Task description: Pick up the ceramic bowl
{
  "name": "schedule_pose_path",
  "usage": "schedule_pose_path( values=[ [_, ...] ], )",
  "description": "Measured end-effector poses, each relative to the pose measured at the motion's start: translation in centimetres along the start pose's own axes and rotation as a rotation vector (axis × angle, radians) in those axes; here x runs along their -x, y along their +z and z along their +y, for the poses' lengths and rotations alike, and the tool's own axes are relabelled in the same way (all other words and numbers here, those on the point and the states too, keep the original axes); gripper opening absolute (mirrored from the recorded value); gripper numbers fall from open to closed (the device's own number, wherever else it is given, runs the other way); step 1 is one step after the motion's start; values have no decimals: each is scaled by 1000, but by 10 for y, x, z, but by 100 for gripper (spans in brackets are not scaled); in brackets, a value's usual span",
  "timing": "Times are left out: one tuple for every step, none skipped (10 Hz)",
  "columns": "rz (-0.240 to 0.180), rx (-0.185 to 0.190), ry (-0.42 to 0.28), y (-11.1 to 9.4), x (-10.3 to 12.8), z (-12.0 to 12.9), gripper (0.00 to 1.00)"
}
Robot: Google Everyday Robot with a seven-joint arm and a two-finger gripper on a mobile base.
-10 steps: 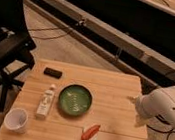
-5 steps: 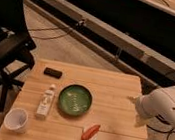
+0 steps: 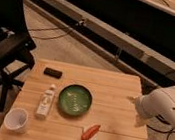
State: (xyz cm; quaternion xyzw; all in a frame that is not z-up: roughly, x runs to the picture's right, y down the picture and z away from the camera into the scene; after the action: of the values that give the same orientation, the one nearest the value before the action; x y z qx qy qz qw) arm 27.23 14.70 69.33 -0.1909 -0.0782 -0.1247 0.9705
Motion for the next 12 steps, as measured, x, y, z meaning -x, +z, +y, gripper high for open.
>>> schedule_pose_path(
  values=[
    [0, 0, 0, 0, 0, 0, 80],
    [0, 0, 0, 0, 0, 0, 80],
    [0, 0, 0, 0, 0, 0, 80],
    [0, 0, 0, 0, 0, 0, 80],
    [-1, -1, 0, 0, 0, -1, 80],
    [-5, 4, -10, -1, 2, -1, 80],
    [-23, 17, -45, 0, 9, -6, 80],
    [-50, 37, -93, 3, 19, -12, 80],
    [-80, 66, -146, 10, 32, -18, 80],
    [-104, 94, -182, 15, 41, -20, 80],
    [-132, 121, -218, 22, 49, -23, 80],
    [-171, 140, -249, 30, 60, -29, 80]
  ],
)
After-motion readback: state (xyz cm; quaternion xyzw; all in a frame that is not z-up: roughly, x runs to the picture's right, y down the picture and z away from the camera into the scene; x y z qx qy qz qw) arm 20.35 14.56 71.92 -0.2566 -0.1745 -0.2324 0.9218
